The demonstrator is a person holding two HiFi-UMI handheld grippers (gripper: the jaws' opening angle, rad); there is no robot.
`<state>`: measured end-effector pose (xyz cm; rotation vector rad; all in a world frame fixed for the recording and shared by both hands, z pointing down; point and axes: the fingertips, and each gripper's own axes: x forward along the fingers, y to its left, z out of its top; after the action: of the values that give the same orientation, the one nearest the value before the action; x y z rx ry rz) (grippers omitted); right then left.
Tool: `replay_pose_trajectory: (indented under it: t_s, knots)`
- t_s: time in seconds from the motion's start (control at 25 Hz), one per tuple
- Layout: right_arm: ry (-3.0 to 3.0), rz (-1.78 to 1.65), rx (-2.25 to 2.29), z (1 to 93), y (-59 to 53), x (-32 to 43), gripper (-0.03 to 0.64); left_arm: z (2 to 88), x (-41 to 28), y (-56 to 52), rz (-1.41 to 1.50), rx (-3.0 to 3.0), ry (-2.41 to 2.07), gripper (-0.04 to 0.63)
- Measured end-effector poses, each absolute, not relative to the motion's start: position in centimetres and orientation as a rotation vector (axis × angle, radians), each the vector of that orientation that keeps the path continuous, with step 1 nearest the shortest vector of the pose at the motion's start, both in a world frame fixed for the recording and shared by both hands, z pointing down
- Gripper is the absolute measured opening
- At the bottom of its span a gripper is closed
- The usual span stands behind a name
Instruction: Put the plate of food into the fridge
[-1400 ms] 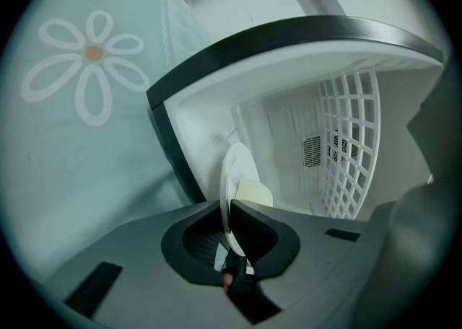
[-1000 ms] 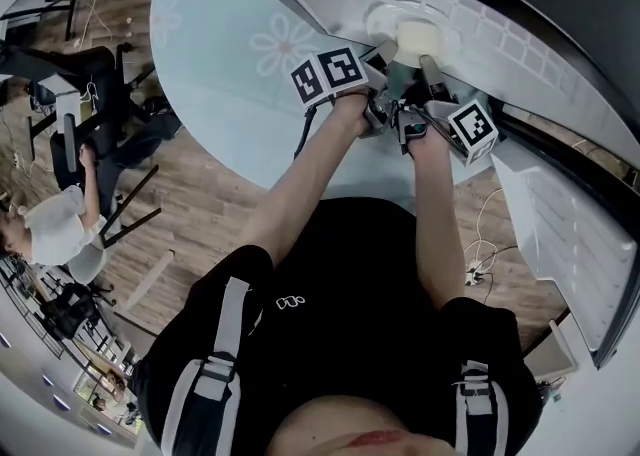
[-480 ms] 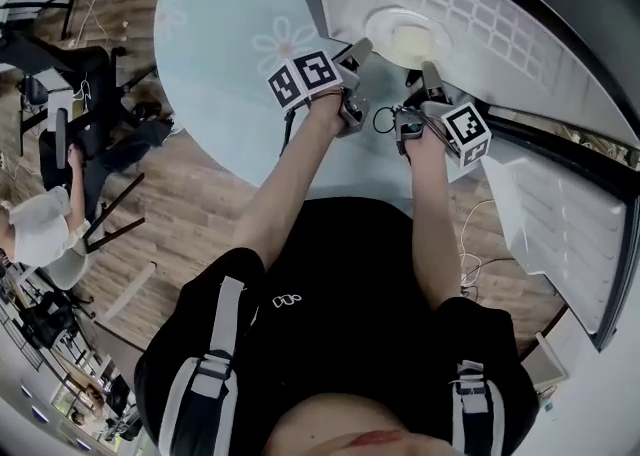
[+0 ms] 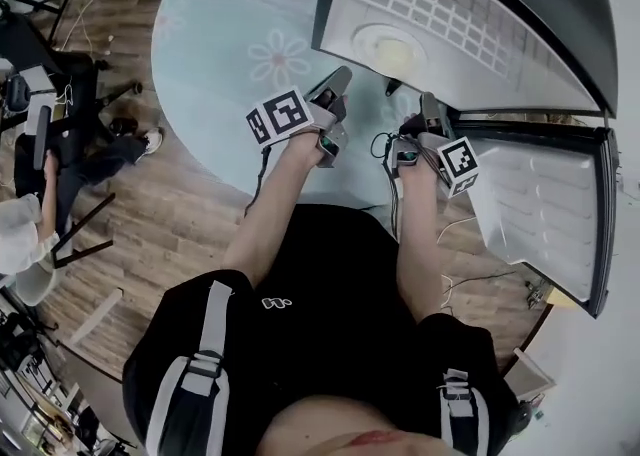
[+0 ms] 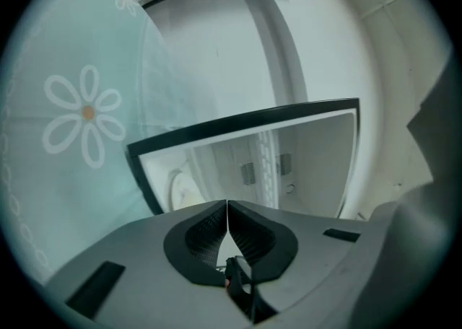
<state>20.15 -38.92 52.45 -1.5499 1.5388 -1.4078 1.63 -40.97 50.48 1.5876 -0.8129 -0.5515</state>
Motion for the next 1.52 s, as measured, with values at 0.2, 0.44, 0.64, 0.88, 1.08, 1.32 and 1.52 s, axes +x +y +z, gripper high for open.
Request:
replay_pose_trajectory:
  t_s: [0.2, 0.44, 0.64, 0.88, 1.08, 1.32, 1.52]
  knots:
    - [1.722, -1.223, -1.423, 46.3, -36.9, 18.4, 0.002, 42.6, 3.4, -38.8, -0.629, 1.892, -0.656, -0.006]
    - [1.964, -0.958, -1.405, 39.9, -34.4, 16.7, 0.002, 38.0, 6.1, -36.0, -0.414, 2.303, -0.76, -0.008]
    - [2.286, -0.62, -1.509, 35.9, -33.7, 14.2, 0.002, 36.2, 5.6, -35.2, -0.264, 2.502, -0.971, -0.009]
    - [2.53, -0.25, -1.619, 33.2, -32.5, 10.5, 0.0, 35.7, 4.0, -34.4, -0.165, 2.559, -1.166, -0.009]
    - [2.623, -0.134, -1.679, 33.4, -32.4, 9.3, 0.0, 35.5, 4.1, -33.7, -0.146, 2.596, -1.195, -0.009]
    - [2.721, 0.023, -1.751, 33.5, -32.3, 8.2, 0.0, 35.5, 4.0, -33.5, -0.139, 2.601, -1.206, -0.009]
    - [2.736, 0.011, -1.75, 34.0, -32.3, 8.2, 0.0, 35.9, 4.0, -33.6, -0.127, 2.595, -1.215, -0.009]
